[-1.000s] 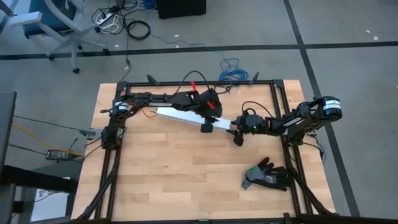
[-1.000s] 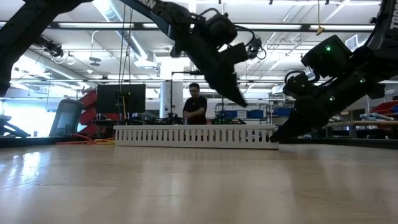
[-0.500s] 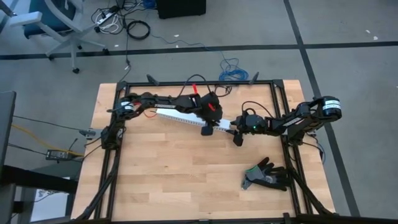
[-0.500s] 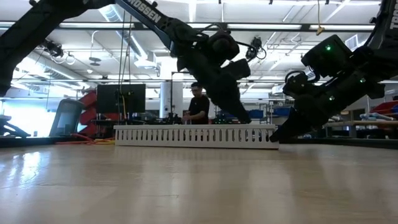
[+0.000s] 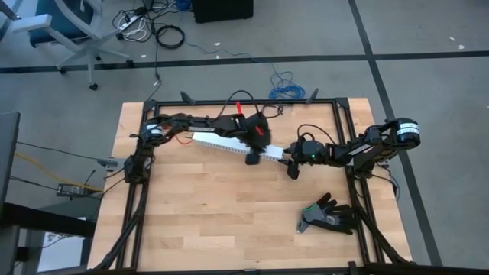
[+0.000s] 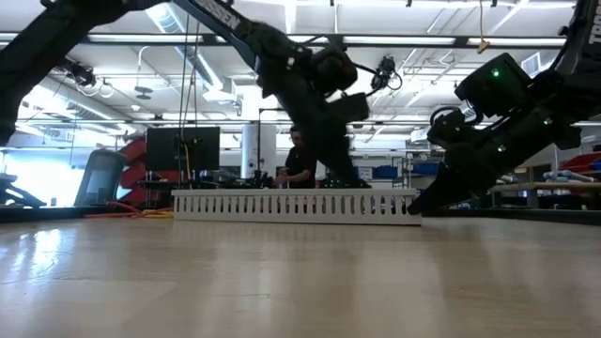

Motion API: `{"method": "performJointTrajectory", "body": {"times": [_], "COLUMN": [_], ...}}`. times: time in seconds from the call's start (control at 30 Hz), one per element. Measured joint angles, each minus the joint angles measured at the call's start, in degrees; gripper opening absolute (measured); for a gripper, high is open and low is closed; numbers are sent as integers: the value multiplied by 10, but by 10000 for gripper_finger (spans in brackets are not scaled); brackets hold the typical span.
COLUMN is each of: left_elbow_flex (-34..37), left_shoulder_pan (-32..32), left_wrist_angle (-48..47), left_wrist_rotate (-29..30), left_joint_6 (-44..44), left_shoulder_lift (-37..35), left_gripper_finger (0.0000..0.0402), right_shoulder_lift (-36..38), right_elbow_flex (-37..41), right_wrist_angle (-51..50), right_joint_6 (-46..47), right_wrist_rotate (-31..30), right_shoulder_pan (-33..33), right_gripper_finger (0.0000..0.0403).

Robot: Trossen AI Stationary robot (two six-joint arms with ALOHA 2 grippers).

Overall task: Ziptie cables
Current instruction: Close the white cable duct

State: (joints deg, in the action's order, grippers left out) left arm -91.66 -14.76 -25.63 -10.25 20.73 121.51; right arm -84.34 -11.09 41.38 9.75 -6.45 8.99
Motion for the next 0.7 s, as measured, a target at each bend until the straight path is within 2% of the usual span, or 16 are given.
{"method": "performJointTrajectory", "body": {"times": [0.07, 0.13, 0.27, 0.4, 0.53, 0.63, 0.7], "left_elbow_flex": [0, -1, -14, -17, -17, -17, -17], "left_shoulder_pan": [-1, 0, 6, 3, 5, 5, 4], "left_wrist_angle": [71, 102, 73, 12, -46, -34, 8], "left_wrist_rotate": [-55, -86, -98, -87, -42, -11, -21], "left_joint_6": [-1, -8, -15, -14, -14, -13, -8], "left_shoulder_lift": [18, 25, 17, -5, -15, -4, 16], "left_gripper_finger": [94, 94, 94, 94, 94, 94, 94], "right_shoulder_lift": [0, 0, 0, 0, 0, 0, 0], "right_elbow_flex": [0, 0, -1, -1, -1, 0, 0], "right_wrist_angle": [2, 5, 8, 8, 8, 9, 8], "right_joint_6": [0, 1, 2, 2, 2, -2, -6], "right_wrist_rotate": [0, 2, 2, 2, 2, 2, 0], "right_shoulder_pan": [0, 0, 0, 0, 0, 0, 1], "right_gripper_finger": [204, 204, 205, 205, 205, 205, 206]}}
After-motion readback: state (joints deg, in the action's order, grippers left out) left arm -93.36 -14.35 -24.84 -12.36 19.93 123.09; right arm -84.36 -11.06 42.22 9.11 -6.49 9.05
